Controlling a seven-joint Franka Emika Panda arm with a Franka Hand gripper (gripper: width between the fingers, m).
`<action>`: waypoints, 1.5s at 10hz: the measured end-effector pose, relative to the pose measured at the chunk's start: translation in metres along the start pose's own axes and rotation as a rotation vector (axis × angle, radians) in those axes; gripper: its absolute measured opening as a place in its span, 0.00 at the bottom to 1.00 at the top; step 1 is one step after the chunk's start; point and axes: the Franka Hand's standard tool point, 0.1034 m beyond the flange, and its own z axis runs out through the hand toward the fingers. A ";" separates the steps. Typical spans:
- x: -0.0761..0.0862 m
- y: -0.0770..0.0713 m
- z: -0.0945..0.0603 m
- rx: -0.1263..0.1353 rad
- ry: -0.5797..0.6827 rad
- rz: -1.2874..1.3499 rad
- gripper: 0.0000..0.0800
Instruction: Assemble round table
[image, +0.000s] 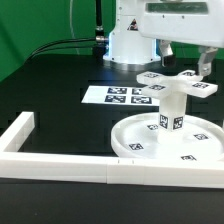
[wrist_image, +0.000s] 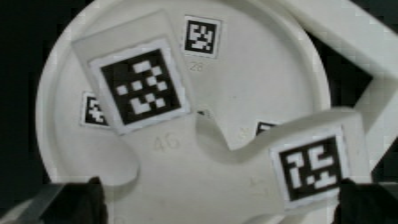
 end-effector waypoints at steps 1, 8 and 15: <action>0.001 -0.003 -0.002 0.006 0.003 -0.130 0.81; 0.001 -0.003 -0.003 -0.004 -0.002 -0.693 0.81; 0.000 0.000 -0.004 -0.020 -0.022 -1.273 0.81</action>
Offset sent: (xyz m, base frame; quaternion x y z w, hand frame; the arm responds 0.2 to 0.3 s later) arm 0.0000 0.0000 0.0000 0.0000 0.0000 -0.1938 0.9810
